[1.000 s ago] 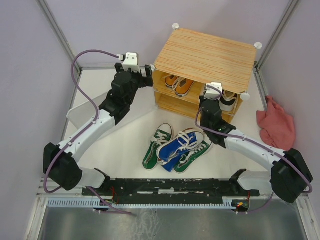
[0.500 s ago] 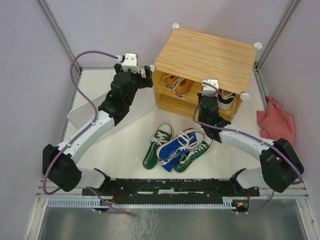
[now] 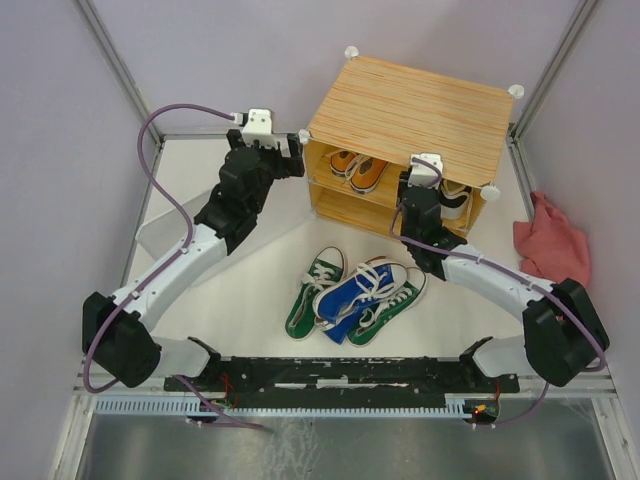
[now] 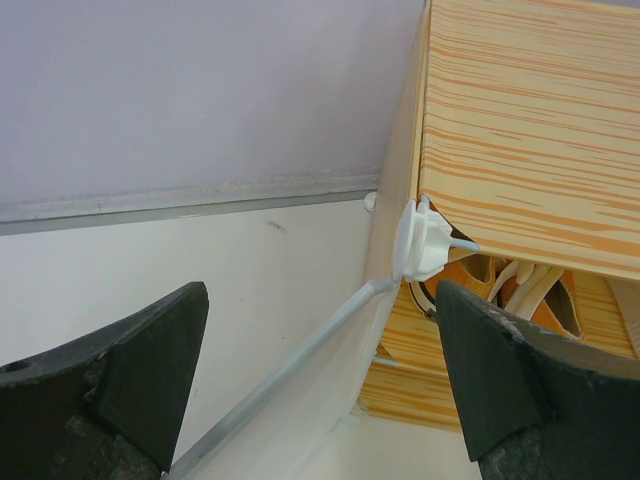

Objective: Place and organize the shoes in the shoe cabinet
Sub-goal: Place the shoe in the shoe cabinet.

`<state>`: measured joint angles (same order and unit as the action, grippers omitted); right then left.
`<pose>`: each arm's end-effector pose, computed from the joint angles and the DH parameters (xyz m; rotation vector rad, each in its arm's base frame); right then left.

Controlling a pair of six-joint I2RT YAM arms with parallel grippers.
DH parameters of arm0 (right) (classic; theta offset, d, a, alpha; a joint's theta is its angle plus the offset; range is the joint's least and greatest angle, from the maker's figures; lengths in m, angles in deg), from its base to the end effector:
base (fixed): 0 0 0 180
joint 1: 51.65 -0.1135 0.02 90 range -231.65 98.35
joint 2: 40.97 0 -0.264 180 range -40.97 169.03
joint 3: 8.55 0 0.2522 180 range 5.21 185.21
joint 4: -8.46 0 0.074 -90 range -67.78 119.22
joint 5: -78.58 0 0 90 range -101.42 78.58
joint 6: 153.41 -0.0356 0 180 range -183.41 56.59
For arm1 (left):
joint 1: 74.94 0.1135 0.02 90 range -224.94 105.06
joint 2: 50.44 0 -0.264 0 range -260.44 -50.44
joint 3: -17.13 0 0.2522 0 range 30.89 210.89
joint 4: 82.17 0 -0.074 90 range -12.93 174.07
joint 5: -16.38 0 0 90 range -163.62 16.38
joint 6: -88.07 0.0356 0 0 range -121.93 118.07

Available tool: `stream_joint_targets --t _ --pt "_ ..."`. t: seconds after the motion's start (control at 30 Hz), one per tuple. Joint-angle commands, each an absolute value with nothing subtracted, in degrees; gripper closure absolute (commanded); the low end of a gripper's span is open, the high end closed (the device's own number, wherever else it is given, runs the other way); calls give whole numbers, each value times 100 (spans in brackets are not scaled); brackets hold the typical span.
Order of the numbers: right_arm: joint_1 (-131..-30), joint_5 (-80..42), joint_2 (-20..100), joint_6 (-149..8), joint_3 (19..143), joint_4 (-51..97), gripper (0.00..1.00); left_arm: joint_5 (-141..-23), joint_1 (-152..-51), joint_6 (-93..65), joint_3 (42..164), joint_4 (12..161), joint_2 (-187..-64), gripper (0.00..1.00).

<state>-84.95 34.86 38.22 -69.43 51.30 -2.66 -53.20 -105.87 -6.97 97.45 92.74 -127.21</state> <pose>0.2699 0.1465 0.2752 0.1942 1.6614 -0.1743 0.2797 -0.1531 0.3832 0.0837 1.5975 -0.2037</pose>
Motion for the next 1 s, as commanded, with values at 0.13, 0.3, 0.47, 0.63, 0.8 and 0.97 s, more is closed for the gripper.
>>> stream_joint_targets --t 0.13,0.3,0.47,0.63,0.8,0.97 --pt "-8524 2371 2561 -7483 5616 1748 42 -5332 -10562 -729 9701 9092 -12477 0" --pt "-8773 1315 1762 -7232 5996 3276 41 -5339 -10561 -744 9817 8890 -12440 0" --pt "-9210 536 1437 -6674 7044 4947 42 -5384 -10562 -803 9813 8864 -12368 0" --pt "-9367 785 1500 -6080 7941 5462 41 -5424 -10561 -840 9803 8835 -12309 0" --pt "-9366 2025 2188 -5317 8444 5308 20 -5536 -10570 -869 9830 8715 -12278 0" --pt "-9370 2257 2858 -4602 8457 4862 11 -5552 -10561 -824 9812 8680 -12266 0"
